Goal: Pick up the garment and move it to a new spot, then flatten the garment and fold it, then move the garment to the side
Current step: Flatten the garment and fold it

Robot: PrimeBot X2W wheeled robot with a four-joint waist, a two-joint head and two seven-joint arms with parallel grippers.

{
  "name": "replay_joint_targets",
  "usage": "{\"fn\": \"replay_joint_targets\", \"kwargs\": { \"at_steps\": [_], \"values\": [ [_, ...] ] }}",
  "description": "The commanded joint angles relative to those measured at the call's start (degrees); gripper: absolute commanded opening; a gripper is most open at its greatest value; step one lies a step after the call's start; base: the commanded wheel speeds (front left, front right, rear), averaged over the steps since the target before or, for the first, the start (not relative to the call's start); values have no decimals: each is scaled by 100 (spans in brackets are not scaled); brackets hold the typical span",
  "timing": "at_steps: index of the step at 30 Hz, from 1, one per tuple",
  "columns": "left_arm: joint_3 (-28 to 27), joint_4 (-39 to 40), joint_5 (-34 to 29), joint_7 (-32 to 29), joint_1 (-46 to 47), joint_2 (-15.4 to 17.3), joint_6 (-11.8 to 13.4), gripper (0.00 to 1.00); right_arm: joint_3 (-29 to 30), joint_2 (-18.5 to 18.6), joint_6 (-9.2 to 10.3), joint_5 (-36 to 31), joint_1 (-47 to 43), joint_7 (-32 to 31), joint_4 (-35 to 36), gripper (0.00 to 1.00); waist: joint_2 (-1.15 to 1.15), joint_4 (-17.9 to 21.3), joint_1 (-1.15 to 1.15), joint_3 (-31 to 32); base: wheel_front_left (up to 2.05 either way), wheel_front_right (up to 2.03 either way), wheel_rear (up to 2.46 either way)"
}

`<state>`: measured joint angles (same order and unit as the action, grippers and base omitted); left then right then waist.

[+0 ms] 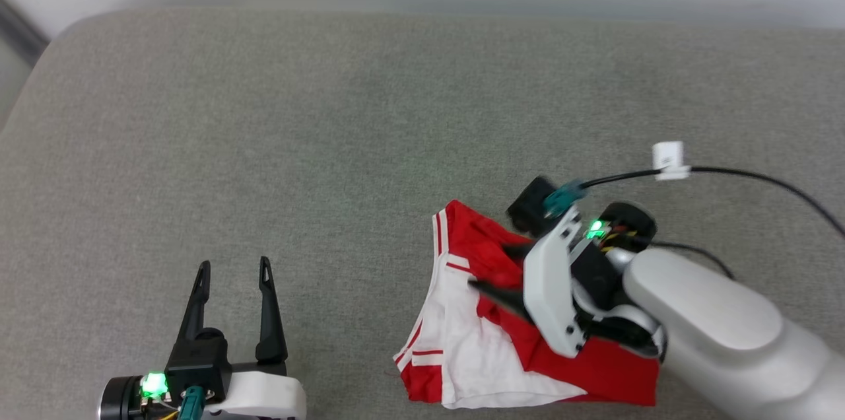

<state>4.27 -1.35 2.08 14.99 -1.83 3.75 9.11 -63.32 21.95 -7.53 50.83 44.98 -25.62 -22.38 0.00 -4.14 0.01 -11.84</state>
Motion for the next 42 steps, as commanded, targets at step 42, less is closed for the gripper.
{"fn": "replay_joint_targets", "kwargs": {
  "at_steps": [42],
  "values": [
    [-121, 302, 32, 26, -987, -9, -251, 100, 6510, -1802, 7, -4124, -5250, 4077, 2081, 100, 0, 393, -1, 1066, 0, 0, 0]
  ]
}}
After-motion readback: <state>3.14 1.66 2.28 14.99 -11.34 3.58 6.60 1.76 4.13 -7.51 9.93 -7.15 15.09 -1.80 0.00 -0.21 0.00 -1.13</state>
